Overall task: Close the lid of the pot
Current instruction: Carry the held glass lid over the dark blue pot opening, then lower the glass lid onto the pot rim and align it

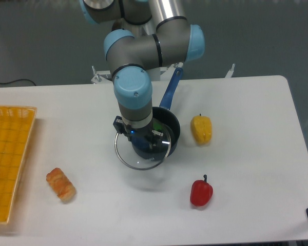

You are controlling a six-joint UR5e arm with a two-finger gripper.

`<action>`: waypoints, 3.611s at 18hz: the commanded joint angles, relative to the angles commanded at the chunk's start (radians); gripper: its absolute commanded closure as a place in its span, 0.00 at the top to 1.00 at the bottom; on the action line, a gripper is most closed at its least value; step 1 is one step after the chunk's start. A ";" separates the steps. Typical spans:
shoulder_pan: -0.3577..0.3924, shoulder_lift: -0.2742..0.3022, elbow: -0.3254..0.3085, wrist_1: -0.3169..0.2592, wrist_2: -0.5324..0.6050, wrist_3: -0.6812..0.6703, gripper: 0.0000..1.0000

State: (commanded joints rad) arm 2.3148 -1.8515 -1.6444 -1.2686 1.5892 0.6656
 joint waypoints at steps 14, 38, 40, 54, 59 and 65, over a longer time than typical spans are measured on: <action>0.002 0.052 -0.075 -0.011 0.038 0.160 0.48; 0.005 0.049 -0.110 -0.006 0.095 0.304 0.48; 0.005 0.049 -0.110 -0.006 0.095 0.304 0.49; 0.021 0.051 -0.110 -0.006 0.095 0.387 0.48; 0.021 0.051 -0.114 -0.008 0.097 0.390 0.48; 0.021 0.051 -0.114 -0.006 0.097 0.390 0.48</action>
State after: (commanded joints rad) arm 2.3363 -1.8009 -1.7579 -1.2747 1.6858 1.0554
